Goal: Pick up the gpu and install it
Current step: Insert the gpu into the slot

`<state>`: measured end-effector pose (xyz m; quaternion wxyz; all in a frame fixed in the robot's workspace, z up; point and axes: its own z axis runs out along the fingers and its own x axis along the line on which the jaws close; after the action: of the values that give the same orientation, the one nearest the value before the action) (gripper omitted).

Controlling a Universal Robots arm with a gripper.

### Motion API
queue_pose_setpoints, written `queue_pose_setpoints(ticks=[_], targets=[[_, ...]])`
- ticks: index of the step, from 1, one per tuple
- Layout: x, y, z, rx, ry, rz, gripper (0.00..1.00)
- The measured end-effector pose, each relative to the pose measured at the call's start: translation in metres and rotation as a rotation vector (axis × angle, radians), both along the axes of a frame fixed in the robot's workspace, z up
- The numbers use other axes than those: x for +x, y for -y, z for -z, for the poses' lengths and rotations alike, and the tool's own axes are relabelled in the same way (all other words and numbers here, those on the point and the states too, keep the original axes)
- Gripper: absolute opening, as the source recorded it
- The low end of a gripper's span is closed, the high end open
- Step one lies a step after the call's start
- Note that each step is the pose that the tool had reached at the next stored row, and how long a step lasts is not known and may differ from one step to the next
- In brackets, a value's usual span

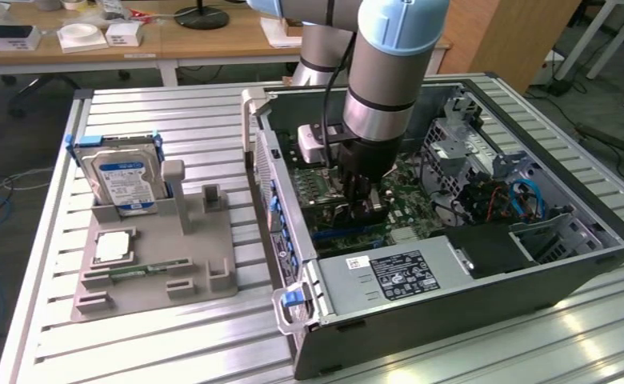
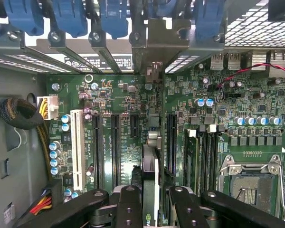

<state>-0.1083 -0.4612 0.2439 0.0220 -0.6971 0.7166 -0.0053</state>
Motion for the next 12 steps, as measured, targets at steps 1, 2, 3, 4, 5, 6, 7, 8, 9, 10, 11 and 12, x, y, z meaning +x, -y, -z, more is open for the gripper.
queue_pose_setpoints(ticks=[1, 2, 3, 4, 5, 6, 7, 8, 9, 10, 11, 12], targets=[[0.0000, 0.0000, 0.0000, 0.0000, 0.0000, -0.002, 0.27], [0.0000, 0.0000, 0.0000, 0.0000, 0.0000, -0.004, 0.27], [0.0000, 0.0000, 0.0000, 0.0001, 0.0000, -0.008, 0.27], [0.0000, 0.0000, 0.0000, 0.0000, 0.0000, -0.012, 0.27], [0.0000, 0.0000, 0.0000, 0.0000, 0.0000, -0.016, 0.27], [0.0000, 0.0000, 0.0000, 0.0000, -0.0001, -0.016, 0.27], [0.0000, 0.0000, 0.0000, 0.0000, -0.0001, -0.016, 0.27], [0.0000, 0.0000, 0.0000, -0.0001, -0.0001, -0.016, 0.27], [0.0000, 0.0000, 0.0000, 0.0000, -0.0001, -0.016, 0.27], [0.0000, 0.0000, 0.0004, 0.0001, 0.0000, -0.016, 0.27], [0.0000, 0.0000, 0.0012, 0.0000, 0.0000, -0.016, 0.27], [0.0000, 0.0000, 0.0019, -0.0001, -0.0001, -0.016, 0.27]])
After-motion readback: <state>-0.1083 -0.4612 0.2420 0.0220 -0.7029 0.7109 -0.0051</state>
